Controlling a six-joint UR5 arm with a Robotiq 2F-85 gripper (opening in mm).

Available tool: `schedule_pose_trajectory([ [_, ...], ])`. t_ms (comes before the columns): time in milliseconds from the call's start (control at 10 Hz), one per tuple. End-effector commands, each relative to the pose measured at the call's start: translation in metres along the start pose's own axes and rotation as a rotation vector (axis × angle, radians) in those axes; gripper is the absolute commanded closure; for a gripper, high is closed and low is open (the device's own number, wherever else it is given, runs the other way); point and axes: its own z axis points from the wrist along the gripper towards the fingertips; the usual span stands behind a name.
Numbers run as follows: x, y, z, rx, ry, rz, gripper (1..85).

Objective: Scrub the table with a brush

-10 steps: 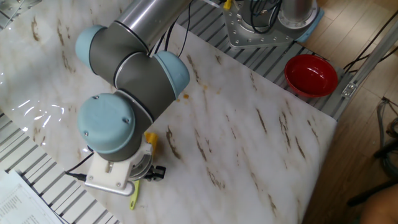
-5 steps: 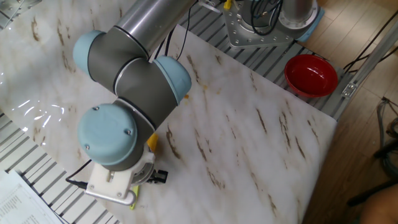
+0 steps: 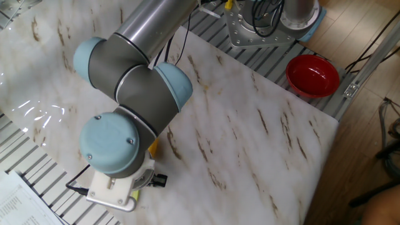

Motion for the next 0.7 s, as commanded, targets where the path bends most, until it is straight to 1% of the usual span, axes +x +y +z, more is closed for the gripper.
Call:
schedule_pose_trajectory([
  [0,-0.0027,0.0004,-0.0026,0.003,0.004,0.016,51.3],
  [200,-0.0009,0.0005,-0.0061,0.005,0.007,0.023,54.3],
  [300,0.0009,-0.0012,-0.007,0.012,0.011,0.036,61.3],
  [400,0.0041,-0.0051,-0.0081,0.027,0.021,0.05,78.0],
  [500,0.005,-0.0079,-0.0089,0.035,0.019,0.053,83.7],
  [600,0.0057,-0.0063,-0.0097,0.028,0.019,0.057,83.7],
])
